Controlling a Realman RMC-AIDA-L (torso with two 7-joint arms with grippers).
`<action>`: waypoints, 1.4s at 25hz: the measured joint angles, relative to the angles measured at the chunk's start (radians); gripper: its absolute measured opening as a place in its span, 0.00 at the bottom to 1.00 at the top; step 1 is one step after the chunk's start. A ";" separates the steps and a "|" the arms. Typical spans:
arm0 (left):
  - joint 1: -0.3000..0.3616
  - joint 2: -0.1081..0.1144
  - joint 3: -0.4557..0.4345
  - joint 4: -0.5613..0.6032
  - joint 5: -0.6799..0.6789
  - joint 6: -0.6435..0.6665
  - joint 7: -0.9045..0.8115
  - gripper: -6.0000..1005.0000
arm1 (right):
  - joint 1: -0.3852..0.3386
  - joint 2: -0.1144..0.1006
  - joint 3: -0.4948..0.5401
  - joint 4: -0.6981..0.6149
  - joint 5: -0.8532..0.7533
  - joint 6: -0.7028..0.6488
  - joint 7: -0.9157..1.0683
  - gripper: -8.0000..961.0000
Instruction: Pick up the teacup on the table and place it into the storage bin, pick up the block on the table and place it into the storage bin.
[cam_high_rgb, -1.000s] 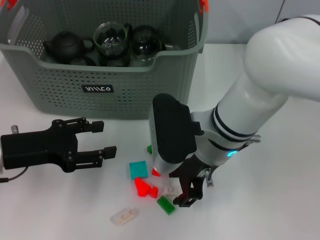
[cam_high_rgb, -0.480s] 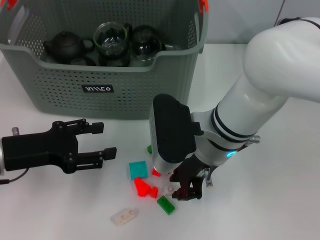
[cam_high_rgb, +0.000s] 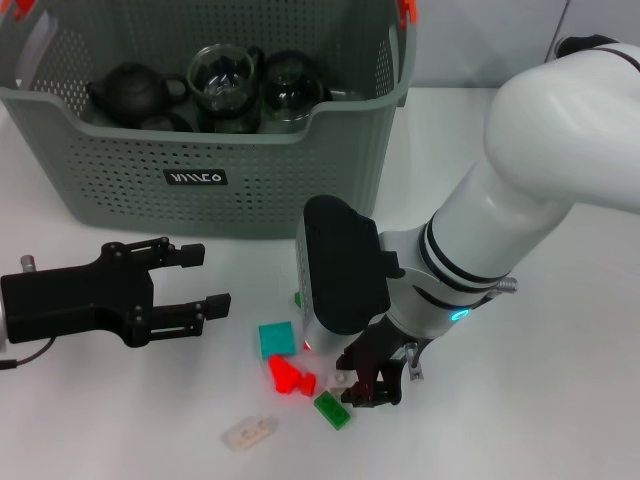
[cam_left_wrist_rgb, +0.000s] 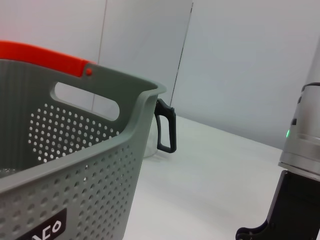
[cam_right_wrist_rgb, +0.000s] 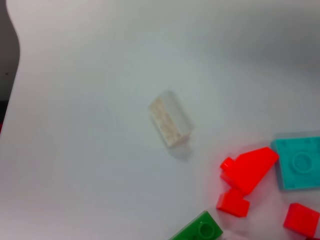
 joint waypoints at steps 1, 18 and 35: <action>0.001 0.000 0.000 0.000 0.000 0.000 0.002 0.76 | -0.001 0.000 -0.003 0.000 0.000 0.002 0.000 0.36; 0.008 -0.003 -0.003 0.000 0.000 0.001 0.005 0.76 | -0.006 -0.006 -0.016 -0.009 0.010 0.013 0.016 0.25; 0.018 0.000 -0.041 0.002 0.010 0.015 0.015 0.76 | -0.170 -0.024 0.424 -0.348 -0.072 -0.242 -0.018 0.22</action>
